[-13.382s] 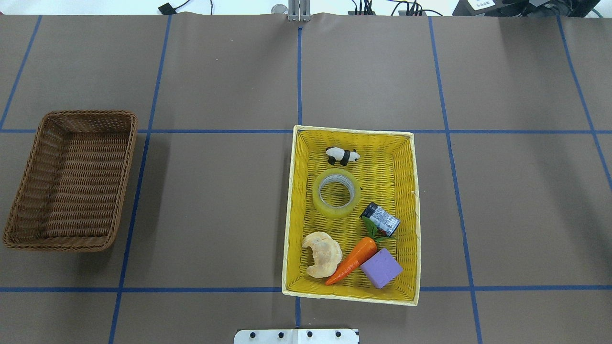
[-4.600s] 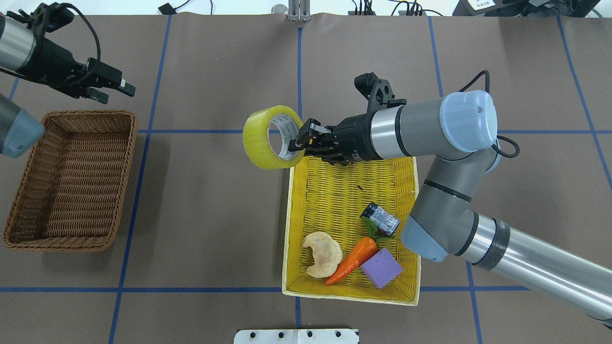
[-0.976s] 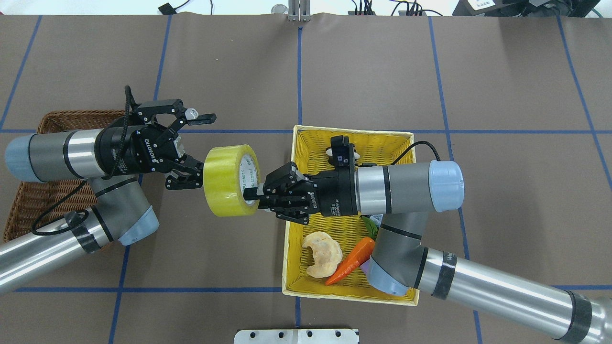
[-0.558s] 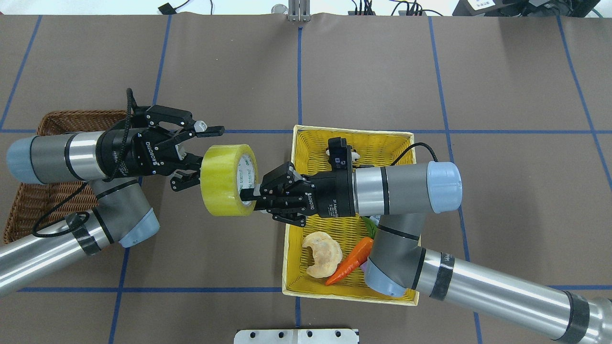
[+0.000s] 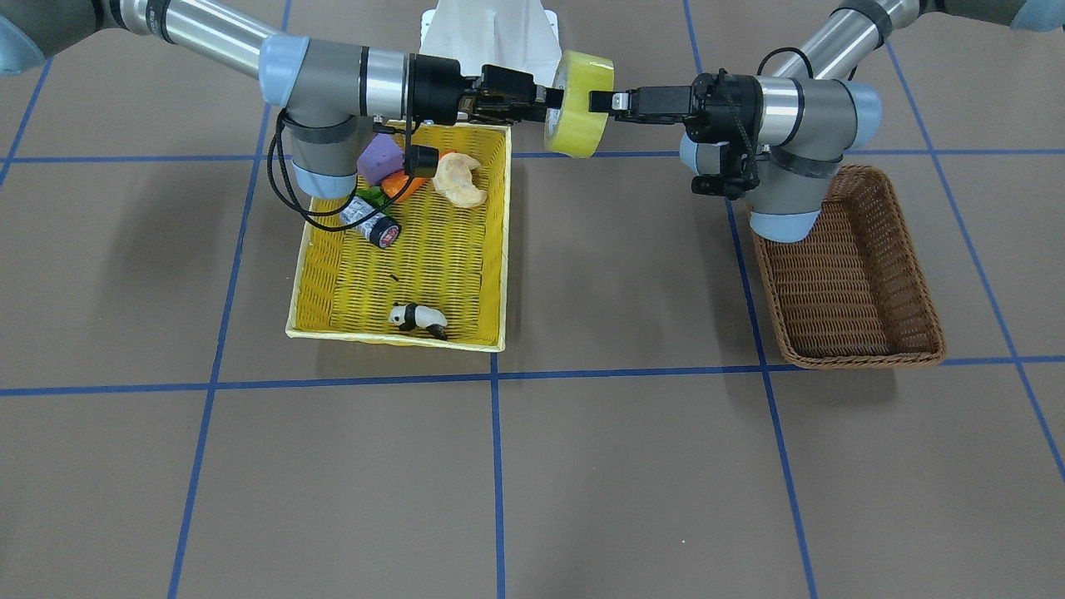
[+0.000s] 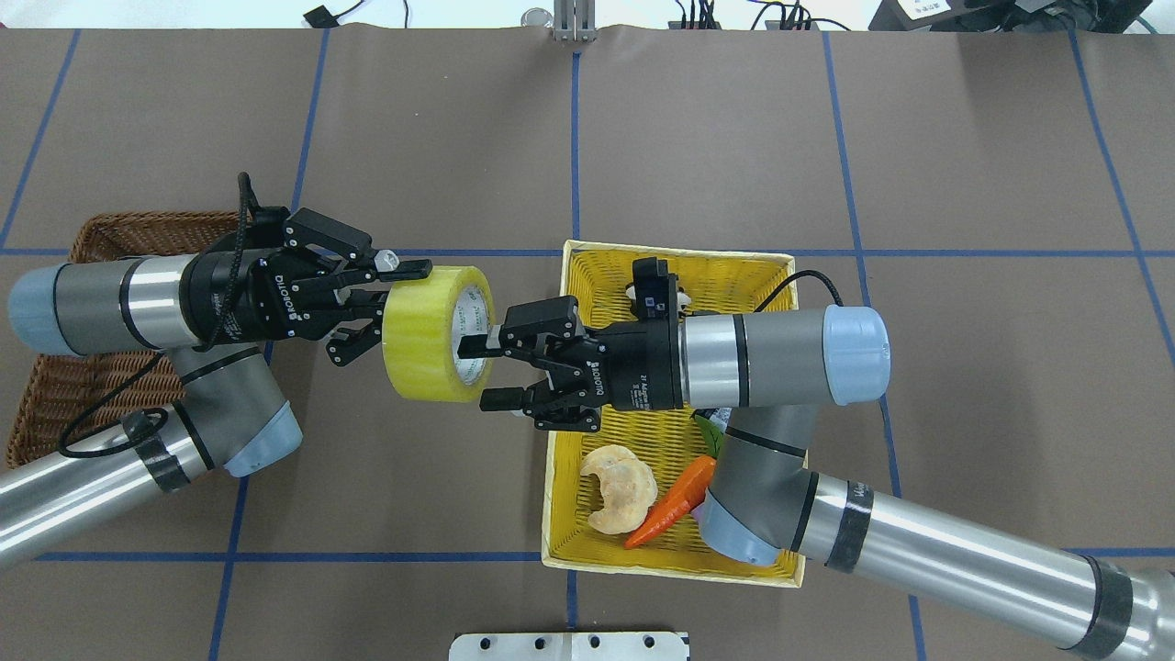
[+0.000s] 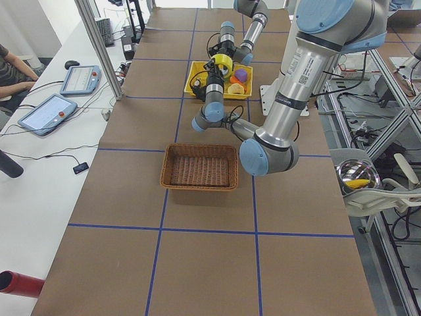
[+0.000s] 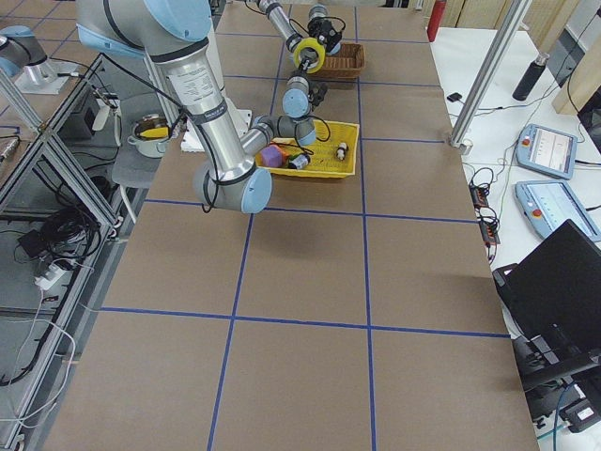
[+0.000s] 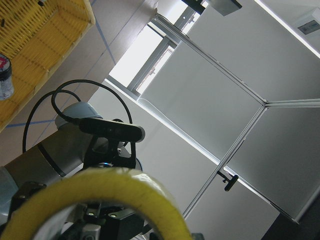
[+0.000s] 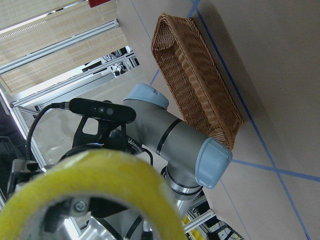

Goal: Move tape to another basket

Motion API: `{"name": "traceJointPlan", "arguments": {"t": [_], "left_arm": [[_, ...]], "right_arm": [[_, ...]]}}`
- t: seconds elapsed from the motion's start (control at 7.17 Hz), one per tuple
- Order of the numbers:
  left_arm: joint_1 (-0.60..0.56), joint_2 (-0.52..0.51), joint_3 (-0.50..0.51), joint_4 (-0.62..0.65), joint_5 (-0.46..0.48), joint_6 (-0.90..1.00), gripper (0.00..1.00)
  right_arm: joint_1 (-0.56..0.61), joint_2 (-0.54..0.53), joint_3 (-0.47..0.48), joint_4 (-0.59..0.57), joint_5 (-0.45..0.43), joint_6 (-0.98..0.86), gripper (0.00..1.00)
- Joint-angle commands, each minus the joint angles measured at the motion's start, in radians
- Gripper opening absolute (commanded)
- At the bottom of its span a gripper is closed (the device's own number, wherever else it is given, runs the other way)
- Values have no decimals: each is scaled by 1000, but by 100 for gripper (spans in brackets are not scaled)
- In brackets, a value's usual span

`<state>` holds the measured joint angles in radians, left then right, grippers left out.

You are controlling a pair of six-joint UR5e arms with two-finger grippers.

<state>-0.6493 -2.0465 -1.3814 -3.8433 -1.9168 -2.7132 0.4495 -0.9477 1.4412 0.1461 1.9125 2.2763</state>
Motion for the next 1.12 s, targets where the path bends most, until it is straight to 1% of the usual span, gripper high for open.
{"name": "traceJointPlan", "arguments": {"t": [0.0, 0.14, 0.28, 0.42, 0.56, 0.7, 0.84, 0.98], "left_arm": [[-3, 5, 1, -2, 1, 7, 0], [-15, 5, -1, -4, 5, 35, 0], [-24, 34, -1, -4, 4, 181, 0], [-29, 75, -1, 2, 7, 323, 0], [-73, 92, 10, 13, 7, 417, 0], [-143, 95, 24, 87, 2, 508, 0], [-180, 127, 24, 187, 5, 579, 0], [-196, 179, 28, 256, 7, 727, 0]], "right_arm": [[44, -15, 4, 50, 0, 21, 100], [73, -40, 8, 59, 3, 19, 100], [109, -77, 19, 59, 16, -10, 100], [148, -118, 27, 53, 78, -167, 100], [194, -164, 25, 38, 123, -331, 100], [263, -201, 21, 6, 137, -409, 100], [338, -250, 27, -38, 199, -495, 100], [382, -334, 27, -42, 215, -647, 100]]}}
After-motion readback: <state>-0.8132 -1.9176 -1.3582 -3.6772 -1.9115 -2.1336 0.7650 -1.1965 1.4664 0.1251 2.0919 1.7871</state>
